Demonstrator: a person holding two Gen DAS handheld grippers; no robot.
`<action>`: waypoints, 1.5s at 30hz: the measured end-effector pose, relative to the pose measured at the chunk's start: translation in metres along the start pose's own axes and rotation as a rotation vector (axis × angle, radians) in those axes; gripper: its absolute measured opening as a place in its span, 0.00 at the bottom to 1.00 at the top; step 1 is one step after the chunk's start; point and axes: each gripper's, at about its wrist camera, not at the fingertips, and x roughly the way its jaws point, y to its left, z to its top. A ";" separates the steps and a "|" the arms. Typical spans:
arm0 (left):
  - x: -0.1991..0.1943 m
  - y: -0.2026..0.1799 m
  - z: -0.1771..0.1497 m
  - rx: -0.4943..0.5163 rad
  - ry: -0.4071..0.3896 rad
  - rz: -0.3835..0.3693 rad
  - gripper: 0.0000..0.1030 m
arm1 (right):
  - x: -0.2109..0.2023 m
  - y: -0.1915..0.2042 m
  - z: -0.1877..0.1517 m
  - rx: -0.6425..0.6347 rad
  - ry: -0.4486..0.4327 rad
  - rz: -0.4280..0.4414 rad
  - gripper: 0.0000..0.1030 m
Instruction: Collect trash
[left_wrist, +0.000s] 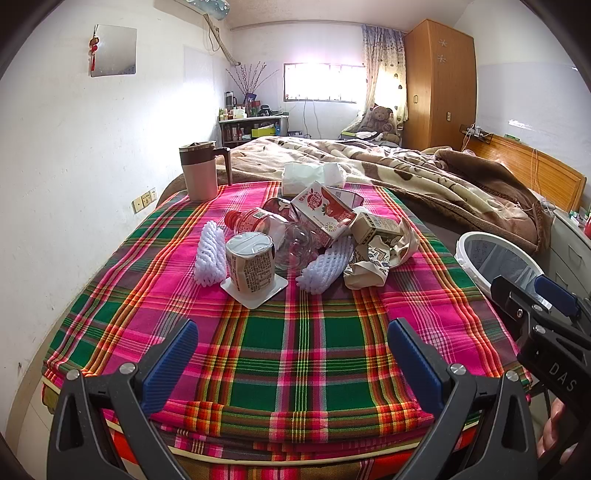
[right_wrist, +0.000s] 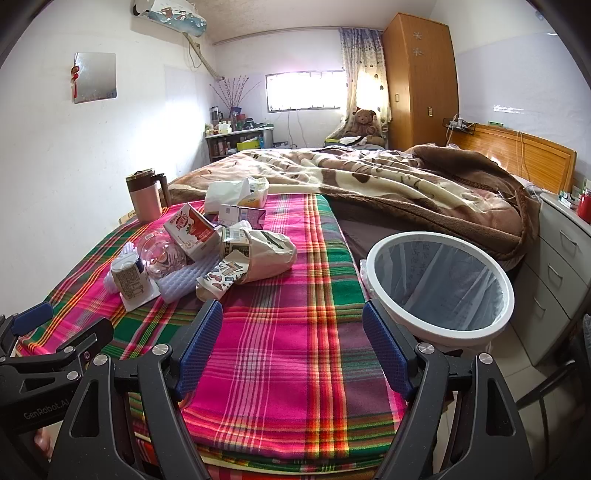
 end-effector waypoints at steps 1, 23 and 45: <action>0.000 0.000 0.000 0.000 0.000 0.000 1.00 | 0.000 0.000 0.000 -0.001 0.000 -0.001 0.77; 0.002 -0.001 -0.001 -0.001 0.000 0.000 1.00 | 0.001 0.001 0.000 -0.003 0.001 -0.003 0.77; 0.019 0.007 0.000 -0.009 0.031 0.007 1.00 | 0.016 0.000 0.004 -0.007 0.024 -0.002 0.77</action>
